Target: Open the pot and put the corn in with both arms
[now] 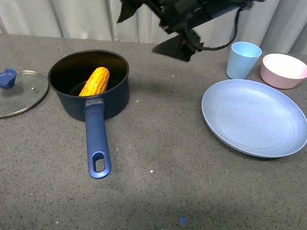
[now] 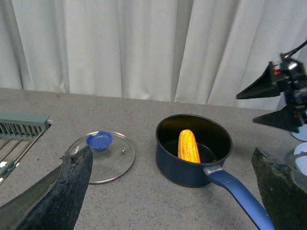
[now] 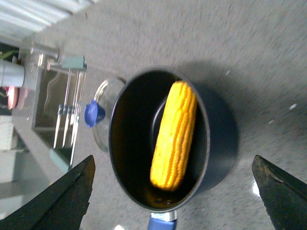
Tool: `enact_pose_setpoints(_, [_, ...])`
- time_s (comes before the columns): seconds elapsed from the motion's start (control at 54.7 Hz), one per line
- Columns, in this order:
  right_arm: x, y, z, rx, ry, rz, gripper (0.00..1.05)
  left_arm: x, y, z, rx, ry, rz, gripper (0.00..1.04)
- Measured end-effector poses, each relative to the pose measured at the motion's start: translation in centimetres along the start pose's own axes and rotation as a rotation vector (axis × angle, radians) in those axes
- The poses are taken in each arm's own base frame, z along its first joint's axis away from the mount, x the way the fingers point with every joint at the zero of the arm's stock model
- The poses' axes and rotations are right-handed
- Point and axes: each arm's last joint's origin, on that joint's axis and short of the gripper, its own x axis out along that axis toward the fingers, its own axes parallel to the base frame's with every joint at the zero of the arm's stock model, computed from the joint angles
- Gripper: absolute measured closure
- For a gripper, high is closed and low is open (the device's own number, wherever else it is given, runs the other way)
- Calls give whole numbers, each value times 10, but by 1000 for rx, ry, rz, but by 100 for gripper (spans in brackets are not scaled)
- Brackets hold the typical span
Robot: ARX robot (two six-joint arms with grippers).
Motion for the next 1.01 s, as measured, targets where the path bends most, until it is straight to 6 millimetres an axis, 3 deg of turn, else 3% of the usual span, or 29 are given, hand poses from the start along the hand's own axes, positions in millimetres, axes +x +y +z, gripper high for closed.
enact_pose_setpoints(0.11, [-43, -3, 0, -117, -180, -139, 9, 0, 0, 0, 0, 0, 0, 6])
enact_pose_setpoints(0.164, [-77, -10, -5, -201, -354, -290, 9, 0, 0, 0, 0, 0, 0, 6])
enact_pose_setpoints(0.238, [-107, -16, -12, -259, -479, -411, 9, 0, 0, 0, 0, 0, 0, 6])
enact_pose_setpoints(0.512, [-195, -47, -68, -238, -666, -771, 9, 0, 0, 0, 0, 0, 0, 6])
enact_pose_setpoints(0.822, [-259, -76, -157, -132, -682, -1023, 9, 0, 0, 0, 0, 0, 0, 6])
enact_pose_setpoints(1.005, [-282, -79, -183, -110, -766, -1072, 9, 0, 0, 0, 0, 0, 0, 6])
